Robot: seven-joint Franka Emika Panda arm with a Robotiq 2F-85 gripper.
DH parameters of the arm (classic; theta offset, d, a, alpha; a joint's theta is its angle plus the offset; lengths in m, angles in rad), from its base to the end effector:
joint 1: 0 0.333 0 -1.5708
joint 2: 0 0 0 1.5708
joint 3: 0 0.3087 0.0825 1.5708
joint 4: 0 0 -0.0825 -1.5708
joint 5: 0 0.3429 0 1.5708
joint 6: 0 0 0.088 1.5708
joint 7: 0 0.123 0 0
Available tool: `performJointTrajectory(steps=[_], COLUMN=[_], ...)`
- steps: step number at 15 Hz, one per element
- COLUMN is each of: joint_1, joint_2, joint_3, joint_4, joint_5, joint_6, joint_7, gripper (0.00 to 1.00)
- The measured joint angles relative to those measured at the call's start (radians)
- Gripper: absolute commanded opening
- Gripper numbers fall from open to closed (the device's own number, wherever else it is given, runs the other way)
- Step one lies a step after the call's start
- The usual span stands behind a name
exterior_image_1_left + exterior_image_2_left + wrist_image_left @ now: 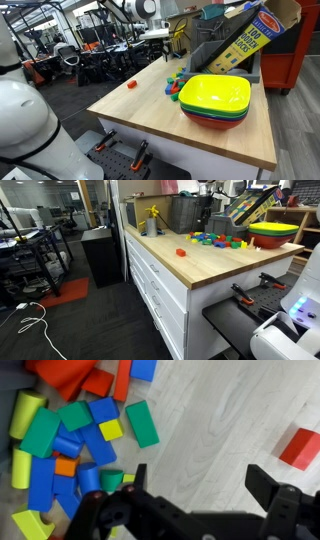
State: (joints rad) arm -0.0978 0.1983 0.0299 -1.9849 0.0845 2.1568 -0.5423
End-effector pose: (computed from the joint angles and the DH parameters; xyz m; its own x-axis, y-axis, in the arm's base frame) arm 0.5535 -0.0336 0.3647 0.9107 0.4129 0.0145 0.4127 -0.9075 -0.0787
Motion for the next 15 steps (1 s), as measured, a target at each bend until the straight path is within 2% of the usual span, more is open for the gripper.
performJointTrajectory(steps=[15], joint_1=[0.002], joint_2=[0.011], joint_3=[0.001], joint_4=[0.000], joint_5=[0.008], joint_6=[-0.004], joint_7=[-0.003], gripper=[1.00])
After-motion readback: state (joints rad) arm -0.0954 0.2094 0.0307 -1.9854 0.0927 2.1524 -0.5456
